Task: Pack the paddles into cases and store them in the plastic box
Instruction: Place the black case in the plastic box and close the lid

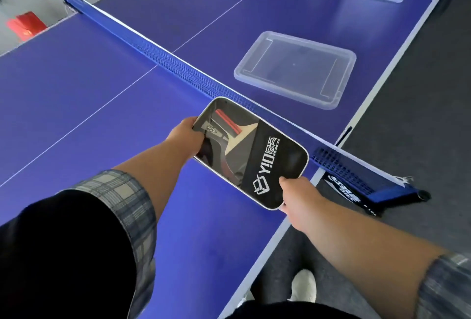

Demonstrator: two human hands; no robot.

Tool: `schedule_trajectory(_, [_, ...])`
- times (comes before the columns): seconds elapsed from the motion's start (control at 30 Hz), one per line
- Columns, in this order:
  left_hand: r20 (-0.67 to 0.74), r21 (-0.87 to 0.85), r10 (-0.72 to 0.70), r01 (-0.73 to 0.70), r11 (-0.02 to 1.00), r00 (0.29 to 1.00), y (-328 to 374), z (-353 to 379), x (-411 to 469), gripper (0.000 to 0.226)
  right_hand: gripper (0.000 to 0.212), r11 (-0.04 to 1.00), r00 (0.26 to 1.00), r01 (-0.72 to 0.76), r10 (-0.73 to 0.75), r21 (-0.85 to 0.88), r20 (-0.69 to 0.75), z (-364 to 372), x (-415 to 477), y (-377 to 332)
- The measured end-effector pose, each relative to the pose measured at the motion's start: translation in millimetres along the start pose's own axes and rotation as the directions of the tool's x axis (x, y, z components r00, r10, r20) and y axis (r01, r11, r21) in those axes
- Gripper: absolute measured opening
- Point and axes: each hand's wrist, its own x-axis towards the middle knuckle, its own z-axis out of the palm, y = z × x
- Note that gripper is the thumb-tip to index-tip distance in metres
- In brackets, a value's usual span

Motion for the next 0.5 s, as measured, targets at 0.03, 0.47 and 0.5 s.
schedule_trajectory(0.03, [0.023,0.021,0.013,-0.014,1.0,1.0,3.2,4.4,16.0,0.042,0.04,1.0,1.0,-0.021,0.021,0.008,-0.023,4.8,7.5,-2.7])
schedule_trajectory(0.47, [-0.042,0.186,-0.073,0.08,0.979,0.996,-14.0,42.9,101.9,0.036,0.04,0.947,0.943,-0.192,0.251,0.258,-0.218,38.1,45.0,-4.0])
schedule_trajectory(0.5, [-0.048,0.2,-0.064,0.073,0.977,0.997,-16.6,42.5,103.2,0.035,0.042,0.927,0.931,-0.213,0.289,0.309,-0.223,41.3,44.4,-5.4])
